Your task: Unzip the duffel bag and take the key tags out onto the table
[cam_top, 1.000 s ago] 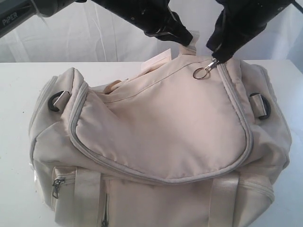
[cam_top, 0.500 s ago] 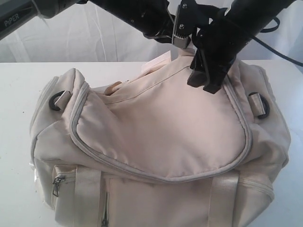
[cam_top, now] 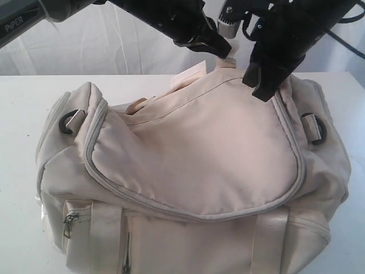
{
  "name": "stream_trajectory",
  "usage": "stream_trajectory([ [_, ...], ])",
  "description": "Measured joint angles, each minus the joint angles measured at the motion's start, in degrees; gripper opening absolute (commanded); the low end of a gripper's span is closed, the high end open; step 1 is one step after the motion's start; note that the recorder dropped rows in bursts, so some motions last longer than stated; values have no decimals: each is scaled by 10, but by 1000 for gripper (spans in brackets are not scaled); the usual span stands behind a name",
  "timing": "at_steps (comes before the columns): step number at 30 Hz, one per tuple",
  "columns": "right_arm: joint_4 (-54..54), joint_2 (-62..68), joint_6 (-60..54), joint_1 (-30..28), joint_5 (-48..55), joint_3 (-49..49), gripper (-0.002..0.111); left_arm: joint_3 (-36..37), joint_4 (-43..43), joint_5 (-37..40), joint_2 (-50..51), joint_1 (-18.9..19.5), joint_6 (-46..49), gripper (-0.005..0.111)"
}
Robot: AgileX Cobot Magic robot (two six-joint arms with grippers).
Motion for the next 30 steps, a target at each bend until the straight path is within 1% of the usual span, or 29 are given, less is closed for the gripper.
stream_trajectory([
  [17, -21, -70, 37, 0, 81, 0, 0, 0, -3, -11, 6, 0, -17, 0],
  [20, -21, -78, 68, 0, 93, 0, 0, 0, -3, -19, 8, 0, -17, 0],
  [27, -21, -83, 181, 0, 95, 2, 0, 0, -4, -34, 8, 0, -18, 0],
  [30, -21, -87, 205, 0, 94, 22, 0, 0, 0, -37, 8, 0, -22, 0],
])
